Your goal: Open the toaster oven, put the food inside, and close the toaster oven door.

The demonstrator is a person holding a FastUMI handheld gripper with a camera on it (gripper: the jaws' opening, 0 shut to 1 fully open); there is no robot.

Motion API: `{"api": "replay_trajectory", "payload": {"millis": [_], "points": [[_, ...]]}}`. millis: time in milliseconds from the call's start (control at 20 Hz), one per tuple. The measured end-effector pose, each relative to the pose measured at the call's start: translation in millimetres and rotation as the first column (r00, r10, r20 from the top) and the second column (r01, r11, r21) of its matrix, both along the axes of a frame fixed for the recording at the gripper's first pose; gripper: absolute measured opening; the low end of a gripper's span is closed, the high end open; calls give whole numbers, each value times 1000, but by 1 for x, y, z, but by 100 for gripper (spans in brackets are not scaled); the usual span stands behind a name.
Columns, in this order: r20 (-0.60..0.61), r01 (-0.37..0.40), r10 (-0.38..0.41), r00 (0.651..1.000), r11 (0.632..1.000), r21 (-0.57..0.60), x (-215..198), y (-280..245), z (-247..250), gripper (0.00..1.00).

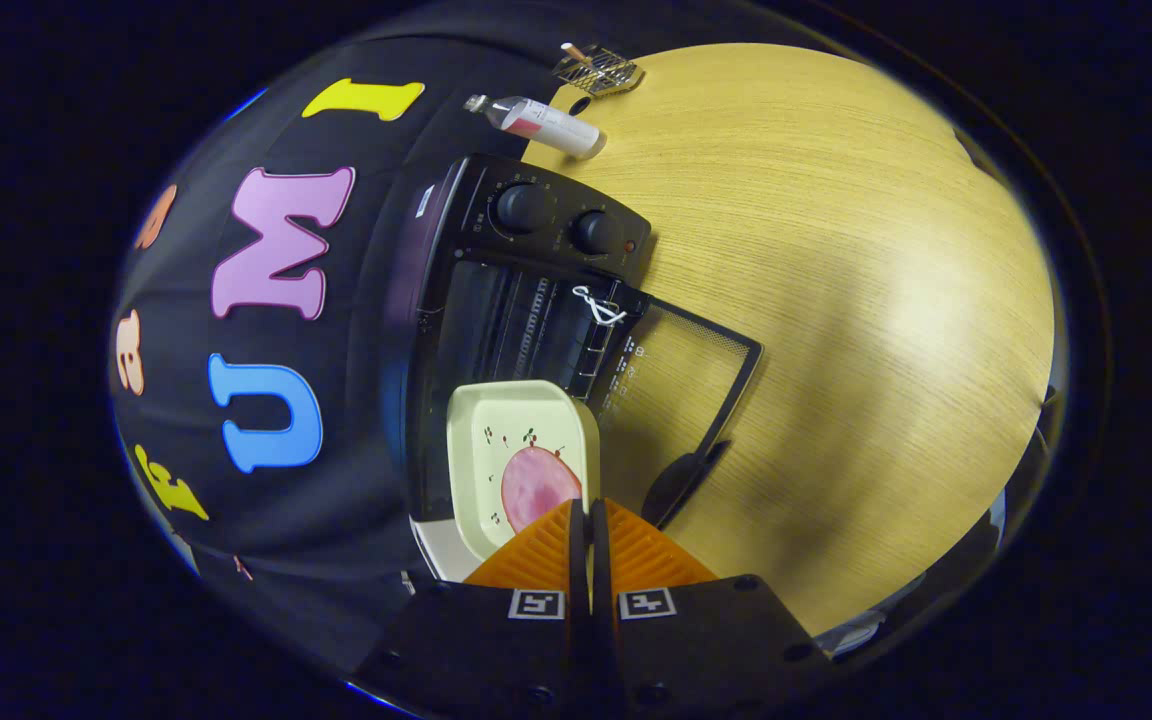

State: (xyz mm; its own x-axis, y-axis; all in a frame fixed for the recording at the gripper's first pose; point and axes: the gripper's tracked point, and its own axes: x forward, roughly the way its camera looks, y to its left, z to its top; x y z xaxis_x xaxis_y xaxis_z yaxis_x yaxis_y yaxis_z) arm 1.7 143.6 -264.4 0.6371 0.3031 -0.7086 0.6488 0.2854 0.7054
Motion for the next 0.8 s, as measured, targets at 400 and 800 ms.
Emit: {"api": "replay_trajectory", "payload": {"millis": [400, 800], "points": [[-76, 274, -275, 959, 962, -16, 62, 11, -27, 6], [-132, 388, -385, 913, 922, -6, 86, 17, -47, 6]]}}
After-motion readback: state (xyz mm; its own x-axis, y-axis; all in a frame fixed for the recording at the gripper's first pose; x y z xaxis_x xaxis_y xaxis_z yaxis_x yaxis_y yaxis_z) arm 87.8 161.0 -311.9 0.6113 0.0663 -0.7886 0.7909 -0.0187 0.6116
